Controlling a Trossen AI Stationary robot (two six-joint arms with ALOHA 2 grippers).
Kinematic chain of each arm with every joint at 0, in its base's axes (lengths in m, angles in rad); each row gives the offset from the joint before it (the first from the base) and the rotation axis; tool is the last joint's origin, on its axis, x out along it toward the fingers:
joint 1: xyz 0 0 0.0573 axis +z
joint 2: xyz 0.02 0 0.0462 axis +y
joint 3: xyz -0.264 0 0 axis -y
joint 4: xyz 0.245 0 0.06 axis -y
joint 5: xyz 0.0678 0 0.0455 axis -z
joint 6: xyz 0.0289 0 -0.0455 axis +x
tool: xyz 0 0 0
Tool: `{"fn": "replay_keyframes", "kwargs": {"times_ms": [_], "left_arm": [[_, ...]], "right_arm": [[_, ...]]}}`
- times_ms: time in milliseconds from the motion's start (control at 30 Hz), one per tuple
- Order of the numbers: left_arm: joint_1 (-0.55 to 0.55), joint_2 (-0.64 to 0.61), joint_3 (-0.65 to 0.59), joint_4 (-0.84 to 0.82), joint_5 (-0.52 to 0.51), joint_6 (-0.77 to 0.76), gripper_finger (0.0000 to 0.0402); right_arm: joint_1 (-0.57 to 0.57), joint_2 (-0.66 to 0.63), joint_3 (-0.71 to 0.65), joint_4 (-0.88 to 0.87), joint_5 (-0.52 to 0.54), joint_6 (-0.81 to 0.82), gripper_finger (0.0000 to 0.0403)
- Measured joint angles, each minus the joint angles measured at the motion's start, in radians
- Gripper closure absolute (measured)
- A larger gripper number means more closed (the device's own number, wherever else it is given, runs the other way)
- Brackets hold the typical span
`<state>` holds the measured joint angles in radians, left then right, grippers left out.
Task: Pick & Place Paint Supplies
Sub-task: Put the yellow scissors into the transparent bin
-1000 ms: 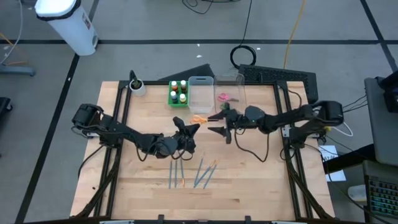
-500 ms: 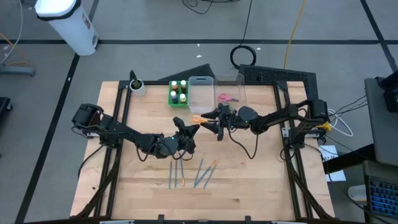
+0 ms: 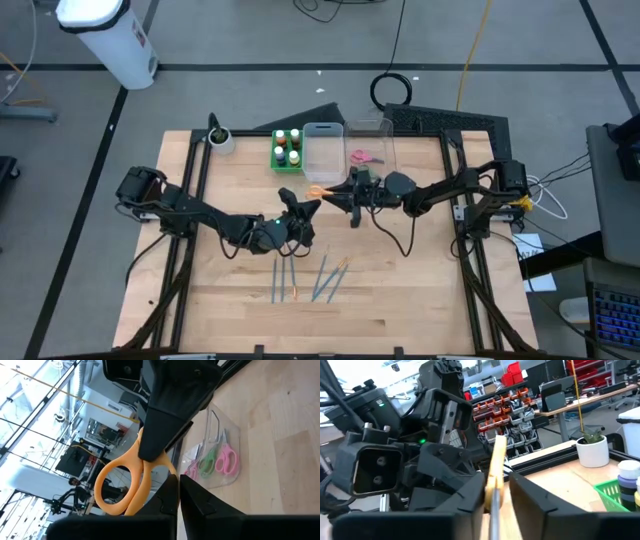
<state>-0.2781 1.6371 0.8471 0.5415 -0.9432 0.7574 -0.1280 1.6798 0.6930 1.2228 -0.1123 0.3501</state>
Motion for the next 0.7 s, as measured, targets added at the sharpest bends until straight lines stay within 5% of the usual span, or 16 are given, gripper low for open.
{"fn": "replay_keyframes", "kwargs": {"times_ms": [167, 400, 700], "left_arm": [[0.002, 0.000, 0.000, -0.001, 0.013, -0.025, 0.0387], [0.003, -0.002, 0.000, -0.025, 0.126, -0.102, 0.0399], [0.012, 0.000, 0.000, -0.018, 0.143, -0.251, 0.0367]], "right_arm": [[-0.002, 0.000, 0.000, 0.001, -0.073, -0.010, 0.0383], [-0.025, -0.031, -0.003, -0.045, -0.131, -0.033, 0.0379], [-0.102, -0.183, -0.035, -0.222, -0.120, -0.105, 0.0383]]}}
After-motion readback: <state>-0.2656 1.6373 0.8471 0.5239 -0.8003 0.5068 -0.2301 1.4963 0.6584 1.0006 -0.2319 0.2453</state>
